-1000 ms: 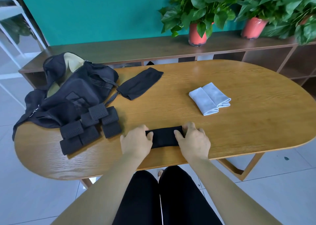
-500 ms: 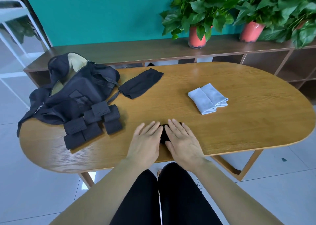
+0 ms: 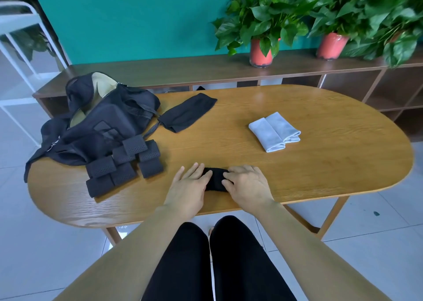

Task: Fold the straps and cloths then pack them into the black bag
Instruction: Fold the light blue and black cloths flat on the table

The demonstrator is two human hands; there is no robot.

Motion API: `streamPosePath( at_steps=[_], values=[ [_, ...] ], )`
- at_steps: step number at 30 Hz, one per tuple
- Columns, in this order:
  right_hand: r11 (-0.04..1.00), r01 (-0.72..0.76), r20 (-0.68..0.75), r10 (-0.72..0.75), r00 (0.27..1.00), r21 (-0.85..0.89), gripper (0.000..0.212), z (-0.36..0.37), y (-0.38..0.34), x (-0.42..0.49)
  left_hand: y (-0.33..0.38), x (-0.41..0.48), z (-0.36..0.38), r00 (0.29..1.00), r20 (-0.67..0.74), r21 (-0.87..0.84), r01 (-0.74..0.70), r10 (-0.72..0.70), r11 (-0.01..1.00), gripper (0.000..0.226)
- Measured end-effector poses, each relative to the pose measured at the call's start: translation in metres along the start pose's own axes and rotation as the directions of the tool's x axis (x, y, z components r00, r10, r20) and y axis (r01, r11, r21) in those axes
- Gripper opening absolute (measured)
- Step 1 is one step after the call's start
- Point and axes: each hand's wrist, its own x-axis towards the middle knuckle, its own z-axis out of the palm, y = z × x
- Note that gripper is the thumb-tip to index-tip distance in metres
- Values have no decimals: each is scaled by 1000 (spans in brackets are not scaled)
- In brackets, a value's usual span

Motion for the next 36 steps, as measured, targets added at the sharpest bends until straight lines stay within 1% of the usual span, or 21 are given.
streamPosePath(
  at_steps=[2, 4, 7, 9, 11, 13, 17, 22, 25, 27, 30, 33, 36],
  values=[
    [1000, 12, 31, -12, 999, -8, 42, -5, 5, 0, 3, 6, -3, 999, -37, 33, 10, -8, 999, 52],
    [998, 19, 44, -16, 999, -67, 46, -6, 12, -2, 7, 13, -6, 997, -81, 59, 14, -9, 998, 52],
    [988, -51, -21, 48, 999, -147, 42, -6, 21, -1, 17, 26, -7, 993, -116, 64, -2, 10, 998, 54],
    [985, -96, -57, 89, 994, -144, 43, -6, 28, 5, 26, 37, -5, 993, -113, 58, -24, 30, 998, 55],
    [986, -120, -62, 114, 992, -116, 46, -5, 34, 12, 34, 48, -2, 993, -114, 43, -27, 32, 999, 52],
    [984, -136, -58, 130, 990, -118, 48, -6, 39, 20, 40, 61, 1, 995, -104, 5, -14, 15, 1000, 51],
    [972, -181, -67, 173, 983, -153, 49, -6, 52, 37, 43, 87, 7, 998, -53, -44, -28, 26, 999, 56],
    [946, -241, -151, 211, 966, -217, 37, 2, 66, 58, 44, 121, 11, 999, -11, -38, -40, 40, 998, 60],
    [944, -231, -183, 191, 964, -237, 44, 10, 77, 69, 44, 138, 13, 1000, 18, -39, -13, 13, 999, 65],
    [940, -238, -169, 200, 965, -243, 49, 13, 84, 74, 44, 149, 14, 999, 40, -42, -8, 9, 999, 69],
    [917, -281, -81, 269, 960, -283, 54, 10, 84, 78, 41, 160, 16, 998, 62, -53, -15, 18, 999, 74],
    [905, -285, -62, 280, 958, -317, 59, 8, 85, 82, 31, 163, 17, 999, 44, -65, -12, 15, 998, 73],
    [885, -295, -53, 297, 953, -361, 61, 5, 85, 88, 13, 163, 12, 999, 22, -58, 34, -33, 998, 72]
  ],
)
